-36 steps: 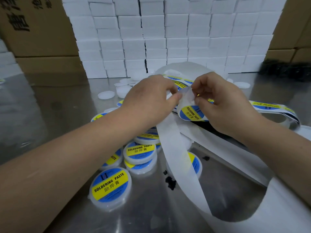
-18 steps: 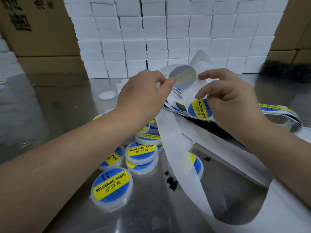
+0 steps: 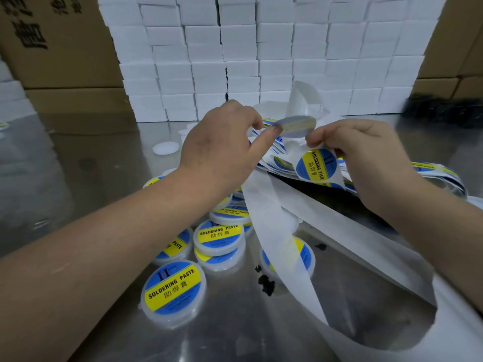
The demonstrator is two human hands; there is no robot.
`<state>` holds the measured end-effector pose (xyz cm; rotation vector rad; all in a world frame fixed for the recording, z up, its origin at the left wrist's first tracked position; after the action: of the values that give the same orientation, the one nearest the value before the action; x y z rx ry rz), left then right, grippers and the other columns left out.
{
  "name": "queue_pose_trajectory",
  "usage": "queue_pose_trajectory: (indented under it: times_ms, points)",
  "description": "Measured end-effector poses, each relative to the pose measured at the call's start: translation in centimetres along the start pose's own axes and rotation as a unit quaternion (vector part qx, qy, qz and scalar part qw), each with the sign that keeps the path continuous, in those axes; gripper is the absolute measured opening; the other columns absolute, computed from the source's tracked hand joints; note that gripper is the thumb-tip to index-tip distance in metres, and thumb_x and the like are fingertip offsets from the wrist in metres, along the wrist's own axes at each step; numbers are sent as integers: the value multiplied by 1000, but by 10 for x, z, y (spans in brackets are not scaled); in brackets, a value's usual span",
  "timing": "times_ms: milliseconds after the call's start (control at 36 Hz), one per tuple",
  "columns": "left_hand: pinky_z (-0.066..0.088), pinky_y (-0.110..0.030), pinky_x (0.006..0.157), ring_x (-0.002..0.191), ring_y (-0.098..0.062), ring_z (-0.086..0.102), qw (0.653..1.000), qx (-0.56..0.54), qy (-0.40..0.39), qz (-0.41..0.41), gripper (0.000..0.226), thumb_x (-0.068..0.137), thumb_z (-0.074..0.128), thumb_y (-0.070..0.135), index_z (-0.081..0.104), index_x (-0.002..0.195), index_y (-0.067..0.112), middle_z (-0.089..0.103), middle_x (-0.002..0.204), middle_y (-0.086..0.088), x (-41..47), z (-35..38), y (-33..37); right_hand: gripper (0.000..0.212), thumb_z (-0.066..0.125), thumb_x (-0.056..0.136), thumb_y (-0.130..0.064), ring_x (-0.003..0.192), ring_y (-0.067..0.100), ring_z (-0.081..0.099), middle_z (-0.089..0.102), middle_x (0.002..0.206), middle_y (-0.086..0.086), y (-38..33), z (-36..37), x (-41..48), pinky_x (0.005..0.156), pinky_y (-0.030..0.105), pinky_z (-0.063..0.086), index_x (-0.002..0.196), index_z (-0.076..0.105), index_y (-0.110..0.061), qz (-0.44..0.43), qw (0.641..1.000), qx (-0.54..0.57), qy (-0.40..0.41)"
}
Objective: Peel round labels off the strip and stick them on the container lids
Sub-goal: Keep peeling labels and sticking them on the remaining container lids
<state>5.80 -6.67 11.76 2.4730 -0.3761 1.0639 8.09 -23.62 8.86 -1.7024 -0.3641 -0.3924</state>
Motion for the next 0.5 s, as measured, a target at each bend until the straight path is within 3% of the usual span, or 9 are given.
queue_pose_trajectory:
  times_ms: [111, 194, 333, 389, 445, 500]
  points:
    - [24, -21, 65, 94, -17, 50, 999, 16, 20, 32, 35, 84, 53, 51, 63, 94, 20, 56, 98, 2, -1, -4, 5, 41, 50, 84, -18, 57, 1, 60, 67, 59, -11, 9, 1, 5, 56, 10, 47, 49, 70, -25, 51, 999, 10, -1]
    - [27, -21, 69, 94, -21, 52, 997, 35, 33, 62, 39, 79, 62, 51, 64, 94, 15, 58, 98, -2, -2, -7, 11, 37, 52, 84, -33, 56, 0, 60, 68, 60, -11, 5, 2, 2, 55, 8, 47, 53, 68, -21, 38, 999, 2, 3]
    - [34, -27, 69, 93, -24, 54, 995, 45, 40, 80, 42, 73, 68, 50, 63, 91, 13, 59, 97, -5, -3, -10, 15, 28, 63, 80, -23, 65, 11, 63, 66, 60, -7, 2, -1, -3, 67, 29, 54, 53, 69, -28, 30, 999, -33, 16]
    - [33, -27, 68, 94, -23, 53, 995, 49, 40, 78, 43, 73, 67, 51, 62, 92, 13, 58, 98, -4, -3, -10, 14, 29, 64, 80, -20, 61, 6, 59, 63, 56, -11, 0, -3, -4, 60, 24, 51, 53, 67, -29, 22, 998, -55, 28]
    - [29, -25, 69, 95, -20, 50, 996, 53, 35, 66, 43, 72, 66, 52, 60, 94, 15, 54, 98, 1, -1, -9, 11, 26, 62, 83, -20, 41, -2, 50, 56, 44, -16, -1, -1, -5, 40, 10, 38, 58, 64, -28, 13, 997, -76, 24]
    - [26, -23, 69, 97, -16, 46, 997, 59, 19, 41, 43, 73, 66, 52, 56, 98, 18, 43, 96, 8, 2, -4, 5, 24, 62, 84, -22, 39, -1, 48, 57, 46, -14, 0, 1, -6, 39, 10, 36, 61, 64, -28, 15, 995, -92, 15]
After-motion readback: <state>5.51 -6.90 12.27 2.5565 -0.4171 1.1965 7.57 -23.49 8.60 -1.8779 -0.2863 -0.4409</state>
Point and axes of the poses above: each hand's wrist, its own x-axis towards the middle knuckle, its own z-axis out of the palm, y = z × x, the point moved 9 cm from there along x, towards the middle knuckle
